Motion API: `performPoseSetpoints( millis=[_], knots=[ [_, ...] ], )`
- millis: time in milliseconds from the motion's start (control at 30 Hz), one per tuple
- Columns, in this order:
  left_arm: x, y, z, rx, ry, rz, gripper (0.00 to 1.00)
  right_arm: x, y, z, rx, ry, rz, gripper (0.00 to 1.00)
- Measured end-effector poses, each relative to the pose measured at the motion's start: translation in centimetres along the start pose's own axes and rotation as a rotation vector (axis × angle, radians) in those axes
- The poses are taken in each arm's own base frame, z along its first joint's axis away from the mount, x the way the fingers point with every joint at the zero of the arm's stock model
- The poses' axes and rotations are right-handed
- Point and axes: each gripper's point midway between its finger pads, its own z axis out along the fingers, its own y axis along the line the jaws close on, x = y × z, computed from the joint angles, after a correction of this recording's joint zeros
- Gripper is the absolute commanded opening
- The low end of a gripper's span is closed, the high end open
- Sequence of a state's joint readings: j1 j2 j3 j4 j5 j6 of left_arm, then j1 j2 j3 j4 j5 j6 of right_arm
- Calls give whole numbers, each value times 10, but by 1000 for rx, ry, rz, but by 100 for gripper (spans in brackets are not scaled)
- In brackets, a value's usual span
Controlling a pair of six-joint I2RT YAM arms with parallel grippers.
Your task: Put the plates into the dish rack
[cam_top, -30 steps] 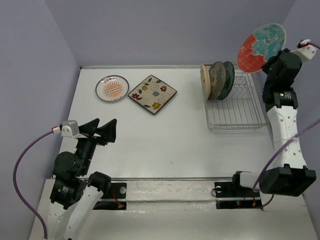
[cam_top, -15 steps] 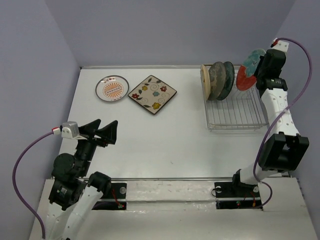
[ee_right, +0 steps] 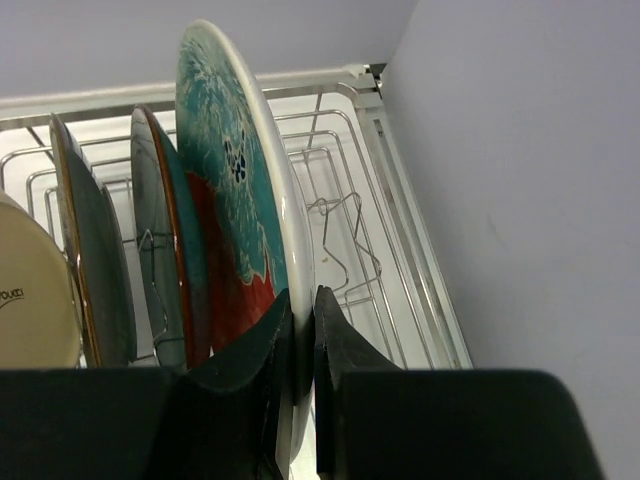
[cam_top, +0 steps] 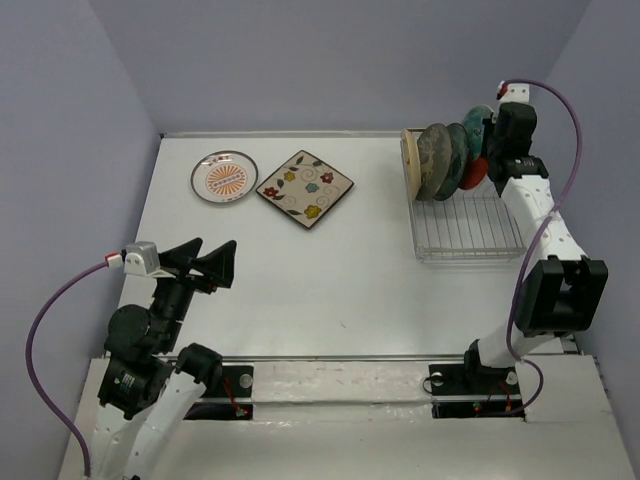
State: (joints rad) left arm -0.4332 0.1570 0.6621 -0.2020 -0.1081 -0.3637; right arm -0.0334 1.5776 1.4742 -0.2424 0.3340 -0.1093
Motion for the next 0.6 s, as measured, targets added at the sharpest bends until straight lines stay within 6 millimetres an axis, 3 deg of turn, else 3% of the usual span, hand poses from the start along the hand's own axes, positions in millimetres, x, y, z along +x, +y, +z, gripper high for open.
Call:
performPoseSetpoints(
  millis=[600],
  knots=[
    [10,3,8,-19,41,6,99,35,44,36,-15,32,-166,9]
  ],
)
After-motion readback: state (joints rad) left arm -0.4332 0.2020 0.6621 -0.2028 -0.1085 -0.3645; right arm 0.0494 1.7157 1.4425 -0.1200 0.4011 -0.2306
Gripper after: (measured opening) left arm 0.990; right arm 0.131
